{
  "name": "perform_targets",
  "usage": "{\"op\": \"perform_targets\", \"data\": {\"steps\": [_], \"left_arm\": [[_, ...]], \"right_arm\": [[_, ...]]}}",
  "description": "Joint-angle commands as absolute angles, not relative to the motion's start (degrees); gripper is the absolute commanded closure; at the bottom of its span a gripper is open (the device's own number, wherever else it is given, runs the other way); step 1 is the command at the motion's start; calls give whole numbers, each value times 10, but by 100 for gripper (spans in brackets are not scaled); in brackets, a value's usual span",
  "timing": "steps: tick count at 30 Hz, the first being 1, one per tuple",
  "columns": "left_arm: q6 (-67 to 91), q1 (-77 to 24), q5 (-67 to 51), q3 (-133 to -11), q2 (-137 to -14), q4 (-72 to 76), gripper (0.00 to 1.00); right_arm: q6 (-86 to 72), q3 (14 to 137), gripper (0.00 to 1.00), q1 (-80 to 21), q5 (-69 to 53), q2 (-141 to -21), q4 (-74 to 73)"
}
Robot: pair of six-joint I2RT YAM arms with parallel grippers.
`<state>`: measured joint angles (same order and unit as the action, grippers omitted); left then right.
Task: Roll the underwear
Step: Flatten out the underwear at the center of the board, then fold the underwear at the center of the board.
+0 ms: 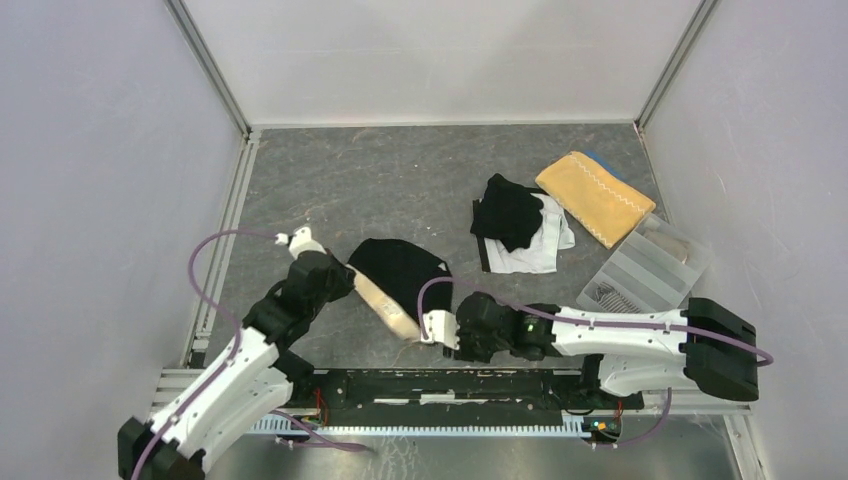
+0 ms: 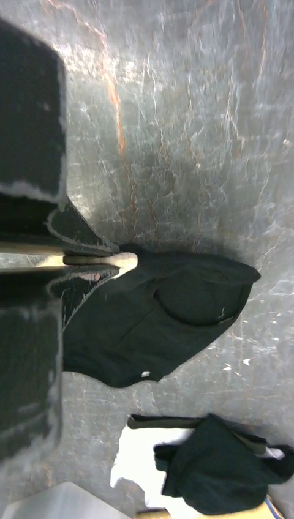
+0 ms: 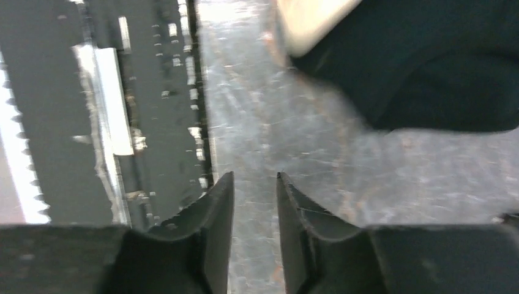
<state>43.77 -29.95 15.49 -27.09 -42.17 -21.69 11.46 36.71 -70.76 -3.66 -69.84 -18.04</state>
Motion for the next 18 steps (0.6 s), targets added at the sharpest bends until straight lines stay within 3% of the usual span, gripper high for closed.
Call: {"op": "perform_targets", "data": {"steps": [1,4,9,14,18], "left_arm": [[500,-293,209,-261,-328,-279,74],[511,-293,231,-265,-296,-321,49],[539,-293,264,-293,-284,-372,37],[525,-294,297,-314,-289,-347,38],[477,-293,222,-291,-340,-232,62]], "right_arm": [[55,338,58,-730,-106,-679,-100],[37,316,50,-730,-136,-652,-59],[3,325,54,-729,-30,-608,-61],[-70,345,79,-729,116,-608,-38],[-93,391,93,-727,153,-682,-4]]}}
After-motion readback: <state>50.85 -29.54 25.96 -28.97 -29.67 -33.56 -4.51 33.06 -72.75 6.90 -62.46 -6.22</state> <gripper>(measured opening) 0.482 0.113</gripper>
